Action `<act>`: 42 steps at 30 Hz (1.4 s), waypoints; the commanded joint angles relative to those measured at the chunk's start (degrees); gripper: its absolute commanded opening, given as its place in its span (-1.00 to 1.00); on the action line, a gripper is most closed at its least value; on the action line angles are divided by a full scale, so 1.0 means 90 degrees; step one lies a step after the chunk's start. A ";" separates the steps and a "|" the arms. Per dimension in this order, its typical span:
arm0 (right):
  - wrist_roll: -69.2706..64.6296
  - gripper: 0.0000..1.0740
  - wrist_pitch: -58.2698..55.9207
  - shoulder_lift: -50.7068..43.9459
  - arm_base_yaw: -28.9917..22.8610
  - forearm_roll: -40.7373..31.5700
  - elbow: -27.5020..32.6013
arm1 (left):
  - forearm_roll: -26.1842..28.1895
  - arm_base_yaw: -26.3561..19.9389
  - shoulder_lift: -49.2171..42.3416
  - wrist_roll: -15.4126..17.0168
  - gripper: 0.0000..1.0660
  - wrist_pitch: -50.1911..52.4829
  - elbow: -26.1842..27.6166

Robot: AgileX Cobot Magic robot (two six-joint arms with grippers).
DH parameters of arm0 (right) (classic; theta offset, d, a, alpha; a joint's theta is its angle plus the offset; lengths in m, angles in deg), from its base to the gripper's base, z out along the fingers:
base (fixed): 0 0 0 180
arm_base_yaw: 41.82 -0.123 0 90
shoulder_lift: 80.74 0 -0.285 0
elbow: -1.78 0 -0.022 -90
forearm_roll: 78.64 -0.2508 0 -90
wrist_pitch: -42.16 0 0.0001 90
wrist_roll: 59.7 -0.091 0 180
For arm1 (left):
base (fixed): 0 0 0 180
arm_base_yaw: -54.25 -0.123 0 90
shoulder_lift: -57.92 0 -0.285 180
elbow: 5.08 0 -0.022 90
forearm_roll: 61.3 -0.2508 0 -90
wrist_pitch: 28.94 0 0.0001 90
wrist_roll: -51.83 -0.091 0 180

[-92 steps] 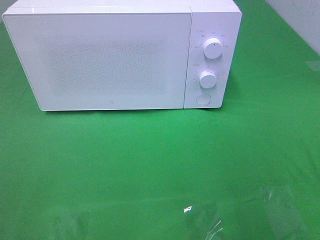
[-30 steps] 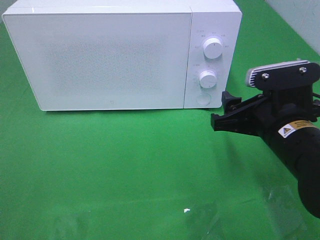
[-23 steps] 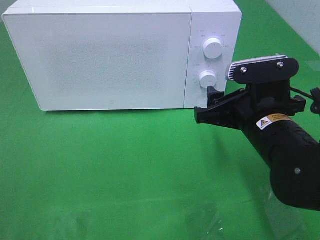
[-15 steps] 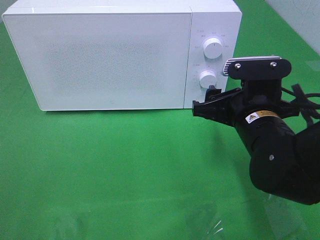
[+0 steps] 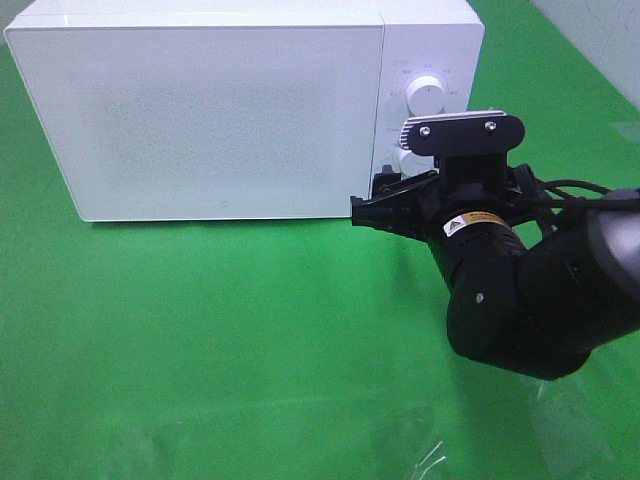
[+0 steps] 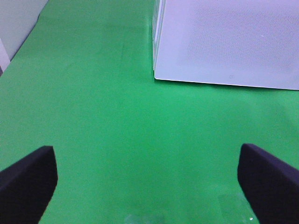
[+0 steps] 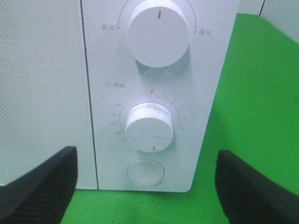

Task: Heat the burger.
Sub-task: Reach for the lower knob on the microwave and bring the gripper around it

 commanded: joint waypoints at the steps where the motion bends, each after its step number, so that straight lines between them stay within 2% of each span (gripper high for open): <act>1: -0.0038 0.42 -0.0032 0.0204 0.0286 0.0299 -0.0299 | 0.0000 -0.0006 -0.0159 0.0013 0.84 0.0045 -0.0013; 8: -0.0038 0.42 -0.0191 0.0312 0.0630 0.0611 -0.0681 | 0.0000 -0.0006 -0.0159 0.0013 0.84 0.0045 -0.0013; 22: -0.0032 0.42 -0.0216 0.1006 0.0777 0.0618 -0.1235 | 0.0000 -0.0006 -0.0159 0.0013 0.84 0.0045 -0.0013; 42: -0.0159 0.42 -0.0299 0.1019 0.0917 0.0770 -0.1235 | 0.0000 -0.0006 -0.0159 0.0013 0.84 0.0045 -0.0013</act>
